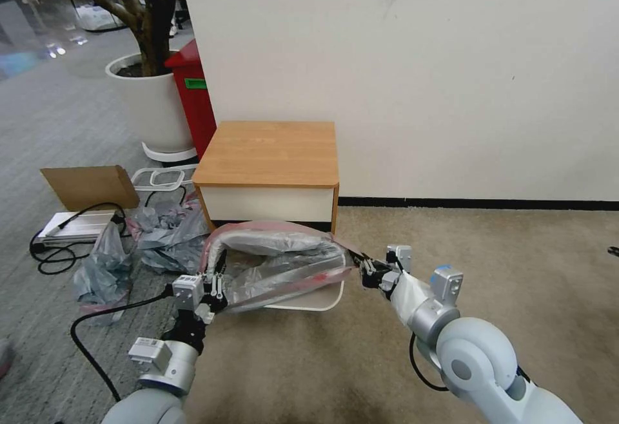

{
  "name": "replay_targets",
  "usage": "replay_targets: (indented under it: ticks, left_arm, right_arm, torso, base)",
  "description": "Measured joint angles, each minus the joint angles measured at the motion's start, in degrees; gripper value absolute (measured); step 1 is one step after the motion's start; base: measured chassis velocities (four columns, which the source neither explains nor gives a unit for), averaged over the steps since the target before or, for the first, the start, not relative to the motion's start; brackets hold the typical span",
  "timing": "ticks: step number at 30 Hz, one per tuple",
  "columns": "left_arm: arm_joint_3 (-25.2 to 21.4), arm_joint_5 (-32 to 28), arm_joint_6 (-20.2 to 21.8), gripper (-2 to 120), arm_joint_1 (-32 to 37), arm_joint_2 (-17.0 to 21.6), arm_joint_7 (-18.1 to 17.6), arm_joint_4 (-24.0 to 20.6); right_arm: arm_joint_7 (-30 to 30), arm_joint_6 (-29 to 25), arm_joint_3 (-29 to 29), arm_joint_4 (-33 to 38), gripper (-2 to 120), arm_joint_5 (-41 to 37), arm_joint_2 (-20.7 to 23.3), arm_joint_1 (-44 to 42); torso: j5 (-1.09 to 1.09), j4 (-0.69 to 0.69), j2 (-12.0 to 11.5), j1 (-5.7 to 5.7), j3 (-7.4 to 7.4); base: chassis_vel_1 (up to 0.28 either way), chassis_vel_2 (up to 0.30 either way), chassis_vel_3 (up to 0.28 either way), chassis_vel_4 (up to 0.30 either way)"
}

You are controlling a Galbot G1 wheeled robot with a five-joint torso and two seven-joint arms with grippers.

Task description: Pick up the garbage bag from the table and place it over the trash can.

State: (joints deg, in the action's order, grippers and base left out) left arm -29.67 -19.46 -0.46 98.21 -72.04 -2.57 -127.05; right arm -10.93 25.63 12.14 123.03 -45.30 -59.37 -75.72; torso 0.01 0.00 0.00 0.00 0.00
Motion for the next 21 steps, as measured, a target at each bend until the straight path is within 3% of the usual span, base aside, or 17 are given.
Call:
replay_targets:
  ticks: [1, 10, 13, 21]
  left_arm:
    - [0.1, -1.5, 0.8, 4, -0.1, 0.0, -0.2, -0.4]
    - [0.9, -3.5, 3.7, 4, -0.6, -0.2, -2.3, -0.8]
    - [1.1, -3.4, 6.5, 4, -1.0, -0.5, -4.3, -1.0]
    - [1.1, -2.2, 12.3, 4, -1.3, -0.6, -7.6, -1.3]
  right_arm:
    - [0.2, 0.2, 0.0, -0.5, 16, 1.5, 0.4, -0.1]
    - [0.8, 0.7, 0.4, -0.5, 42, 8.3, 1.2, -0.8]
    - [1.0, 0.7, 0.8, 0.4, 58, 14.3, 1.2, -1.9]
    - [0.0, 1.7, 4.6, 4.2, 84, 23.1, -0.6, -6.2]
  torso:
    - [0.00, 0.00, 0.0, 0.00, 0.00]
    - [0.00, 0.00, 0.0, 0.00, 0.00]
    - [0.00, 0.00, 0.0, 0.00, 0.00]
    - [0.00, 0.00, 0.0, 0.00, 0.00]
  base:
    - [0.000, 0.000, 0.000, 0.000]
    - [0.000, 0.000, 0.000, 0.000]
    - [0.000, 0.000, 0.000, 0.000]
    - [0.000, 0.000, 0.000, 0.000]
